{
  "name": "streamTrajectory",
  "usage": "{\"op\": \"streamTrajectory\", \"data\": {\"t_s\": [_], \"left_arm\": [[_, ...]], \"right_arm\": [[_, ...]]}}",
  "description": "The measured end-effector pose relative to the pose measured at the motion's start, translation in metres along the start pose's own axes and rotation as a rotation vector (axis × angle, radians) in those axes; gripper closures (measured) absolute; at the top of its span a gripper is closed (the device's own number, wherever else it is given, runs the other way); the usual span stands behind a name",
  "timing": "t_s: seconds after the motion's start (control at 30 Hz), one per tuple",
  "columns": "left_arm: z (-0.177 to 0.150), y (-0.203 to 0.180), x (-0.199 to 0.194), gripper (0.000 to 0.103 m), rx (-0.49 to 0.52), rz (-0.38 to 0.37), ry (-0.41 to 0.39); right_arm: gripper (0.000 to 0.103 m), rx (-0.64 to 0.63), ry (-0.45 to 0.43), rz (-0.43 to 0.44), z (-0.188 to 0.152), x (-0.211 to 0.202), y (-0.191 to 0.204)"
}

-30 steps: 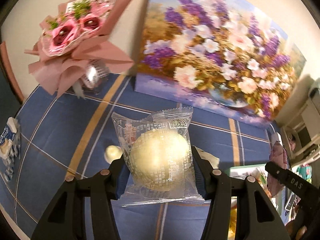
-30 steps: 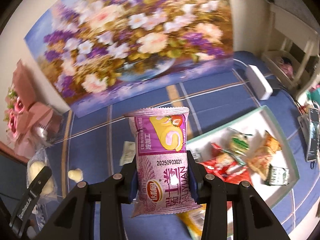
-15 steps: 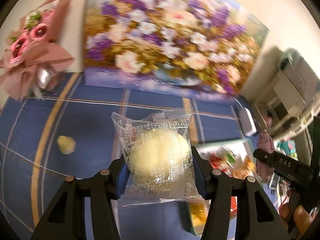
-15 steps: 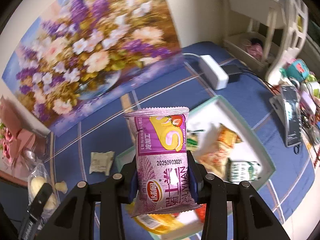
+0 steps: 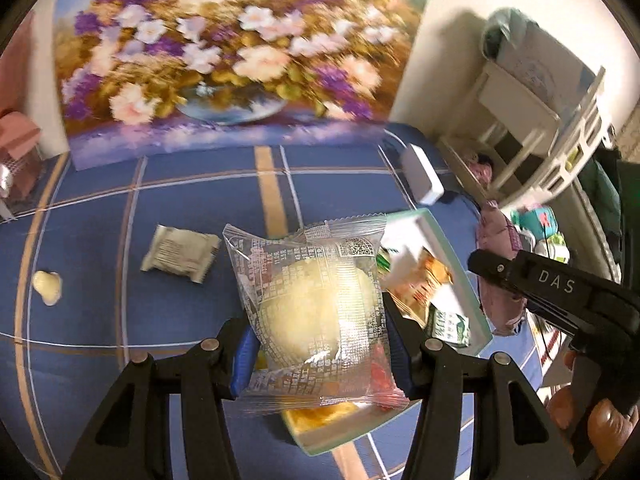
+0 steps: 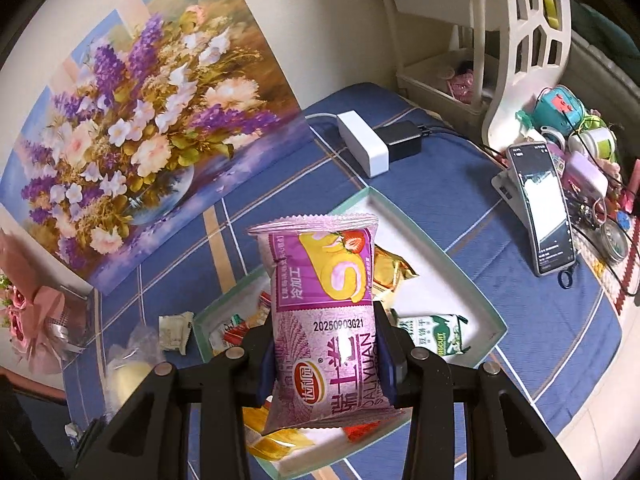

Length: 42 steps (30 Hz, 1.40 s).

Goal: Organize snacks
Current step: 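Lift both held snacks and carry them over the white tray, then lower both snacks into the tray and open both tools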

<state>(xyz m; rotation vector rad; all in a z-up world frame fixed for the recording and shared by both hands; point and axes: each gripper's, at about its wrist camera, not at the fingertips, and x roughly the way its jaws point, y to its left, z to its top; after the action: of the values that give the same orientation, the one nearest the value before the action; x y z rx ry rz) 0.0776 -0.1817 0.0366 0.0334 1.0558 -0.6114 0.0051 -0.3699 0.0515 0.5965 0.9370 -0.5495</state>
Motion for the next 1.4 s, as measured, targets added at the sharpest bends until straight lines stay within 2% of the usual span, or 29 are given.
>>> {"op": "streamTrajectory", "data": {"t_s": [0.23,0.4,0.5,0.9,1.17,1.3,1.4], "left_arm": [[-0.01,-0.023,0.022,0.046,0.048,0.028,0.042],[-0.016,-0.033,0.043,0.046,0.066,0.038,0.093],[-0.019,-0.038,0.051,0.046,0.079,0.055,0.112],[-0.022,-0.049,0.069,0.046,0.112,0.094,0.139],[-0.022,-0.052,0.07,0.046,0.13,0.104,0.131],[-0.021,-0.051,0.07,0.038,0.134,0.128,0.129],[-0.019,-0.05,0.068,0.034,0.127,0.134,0.124]], "right_arm": [[0.06,0.012,0.072,-0.008,-0.009,0.023,-0.019],[0.06,-0.004,0.172,-0.046,-0.02,0.057,-0.028],[0.06,-0.016,0.201,-0.058,-0.023,0.067,-0.029],[0.059,-0.023,0.238,-0.051,-0.026,0.084,-0.03],[0.058,-0.021,0.246,-0.05,-0.025,0.088,-0.033],[0.058,-0.017,0.255,-0.051,-0.025,0.09,-0.034],[0.052,-0.008,0.251,-0.061,-0.023,0.089,-0.035]]}}
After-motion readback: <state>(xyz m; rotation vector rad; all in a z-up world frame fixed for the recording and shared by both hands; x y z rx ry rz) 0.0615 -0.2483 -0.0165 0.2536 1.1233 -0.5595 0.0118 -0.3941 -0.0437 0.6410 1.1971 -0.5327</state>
